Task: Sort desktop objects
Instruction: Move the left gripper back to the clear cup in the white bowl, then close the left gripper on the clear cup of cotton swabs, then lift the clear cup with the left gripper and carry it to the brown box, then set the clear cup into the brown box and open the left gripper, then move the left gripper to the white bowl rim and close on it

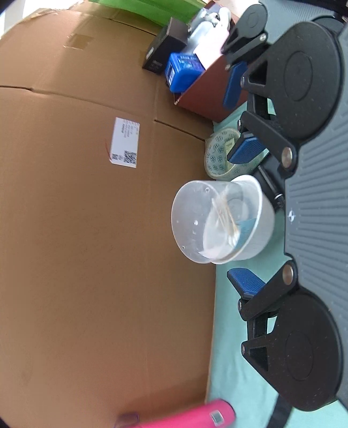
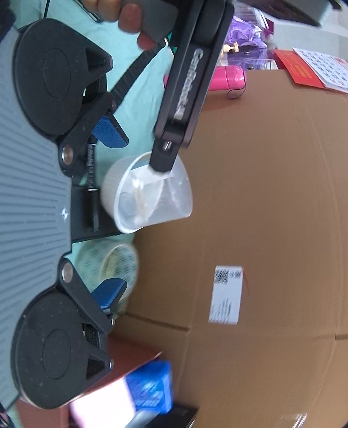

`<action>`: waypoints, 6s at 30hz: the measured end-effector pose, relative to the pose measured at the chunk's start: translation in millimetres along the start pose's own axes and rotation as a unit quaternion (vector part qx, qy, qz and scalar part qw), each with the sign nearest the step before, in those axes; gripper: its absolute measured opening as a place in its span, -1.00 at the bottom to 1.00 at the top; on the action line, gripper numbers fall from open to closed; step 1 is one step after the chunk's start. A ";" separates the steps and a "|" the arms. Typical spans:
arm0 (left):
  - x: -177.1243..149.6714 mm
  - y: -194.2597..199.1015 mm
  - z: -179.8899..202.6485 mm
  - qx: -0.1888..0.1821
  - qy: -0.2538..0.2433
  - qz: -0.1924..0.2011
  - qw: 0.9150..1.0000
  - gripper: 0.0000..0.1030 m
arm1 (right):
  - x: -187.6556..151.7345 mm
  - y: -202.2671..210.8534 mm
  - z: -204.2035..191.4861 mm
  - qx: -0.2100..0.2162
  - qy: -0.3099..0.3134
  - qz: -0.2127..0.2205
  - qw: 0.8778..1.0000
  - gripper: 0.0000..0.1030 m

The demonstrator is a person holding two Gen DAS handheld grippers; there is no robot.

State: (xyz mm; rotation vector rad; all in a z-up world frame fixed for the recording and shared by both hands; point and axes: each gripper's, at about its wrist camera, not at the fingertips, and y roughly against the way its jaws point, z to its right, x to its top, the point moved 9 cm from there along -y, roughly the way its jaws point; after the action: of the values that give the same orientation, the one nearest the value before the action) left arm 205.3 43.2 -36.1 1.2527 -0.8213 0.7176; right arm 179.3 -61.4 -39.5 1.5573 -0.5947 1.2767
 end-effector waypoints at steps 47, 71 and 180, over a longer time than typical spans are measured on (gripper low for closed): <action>52.8 45.7 83.8 -0.086 -0.070 0.084 0.990 0.66 | 55.8 42.6 20.5 -0.007 0.019 0.091 0.996 0.54; 24.5 21.6 353.3 -0.273 -0.169 0.077 0.944 0.66 | -20.7 214.6 222.2 -0.225 -0.056 0.113 0.966 0.54; -98.1 66.8 54.7 0.035 0.027 -0.050 0.998 0.86 | -80.6 101.7 23.1 -0.096 -0.057 -0.102 0.989 0.97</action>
State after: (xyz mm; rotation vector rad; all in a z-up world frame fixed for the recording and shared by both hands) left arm 89.9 -1.2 -78.5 1.3216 -0.6890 0.7005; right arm 77.8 -138.1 -74.0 1.4950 -0.5949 0.9542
